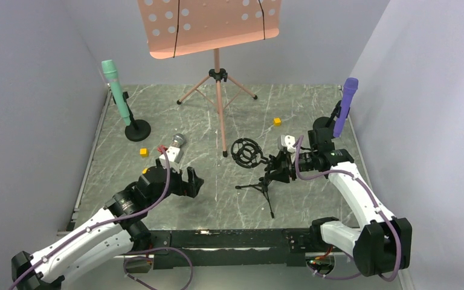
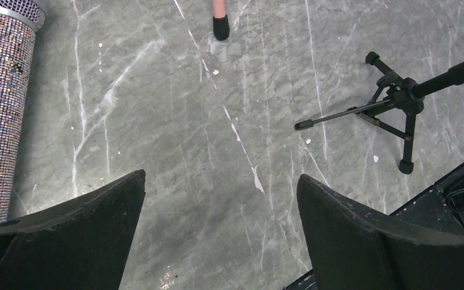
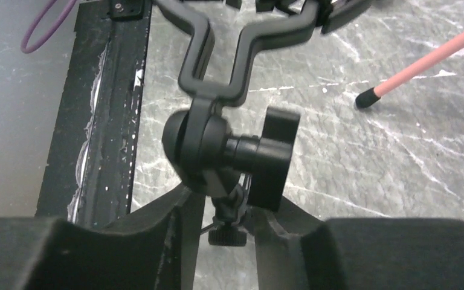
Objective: Attach the microphones to the stand
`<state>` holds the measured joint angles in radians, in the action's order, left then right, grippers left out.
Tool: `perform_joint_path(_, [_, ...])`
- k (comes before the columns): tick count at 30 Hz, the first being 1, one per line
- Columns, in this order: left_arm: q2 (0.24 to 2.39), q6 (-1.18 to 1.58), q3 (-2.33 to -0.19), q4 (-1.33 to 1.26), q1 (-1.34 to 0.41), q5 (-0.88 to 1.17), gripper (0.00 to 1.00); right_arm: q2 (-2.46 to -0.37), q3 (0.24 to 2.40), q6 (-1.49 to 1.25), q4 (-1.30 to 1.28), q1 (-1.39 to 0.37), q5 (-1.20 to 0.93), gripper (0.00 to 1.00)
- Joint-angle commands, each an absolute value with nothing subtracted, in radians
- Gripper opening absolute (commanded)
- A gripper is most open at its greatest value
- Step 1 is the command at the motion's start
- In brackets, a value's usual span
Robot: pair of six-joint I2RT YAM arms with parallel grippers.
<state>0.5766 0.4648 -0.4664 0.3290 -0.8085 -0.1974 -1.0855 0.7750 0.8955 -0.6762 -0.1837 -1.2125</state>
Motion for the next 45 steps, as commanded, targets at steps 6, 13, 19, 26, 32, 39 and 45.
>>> perform_joint_path(6, [0.687, 0.399, -0.574, 0.309, -0.638, -0.117, 0.99, -1.072, 0.822, 1.011, -0.797, -0.122, -1.208, 0.66])
perform_joint_path(13, [0.928, 0.26, -0.73, 0.384, -0.367, 0.043, 0.99, -1.042, 0.852, 1.097, -0.899, -0.01, -1.154, 0.92])
perform_joint_path(19, [1.207, 0.115, -0.936, 0.526, -0.286, 0.039, 0.99, -1.046, 0.884, 1.226, -1.014, 0.103, -1.142, 0.96])
perform_joint_path(26, [1.551, 0.015, -1.166, 0.66, -0.261, 0.013, 0.97, -1.056, 0.906, 1.317, -1.11, 0.197, -1.184, 0.97])
perform_joint_path(32, [1.737, -0.039, -1.278, 0.71, -0.246, 0.003, 0.91, -1.051, 0.905, 1.342, -1.132, 0.232, -1.199, 0.97])
perform_joint_path(39, [1.854, -0.076, -1.348, 0.752, -0.232, 0.003, 0.83, -1.066, 0.912, 1.4, -1.187, 0.261, -1.222, 0.97])
perform_joint_path(45, [1.924, -0.108, -1.399, 0.777, -0.219, 0.02, 0.77, -1.085, 0.922, 1.463, -1.246, 0.282, -1.242, 0.97])
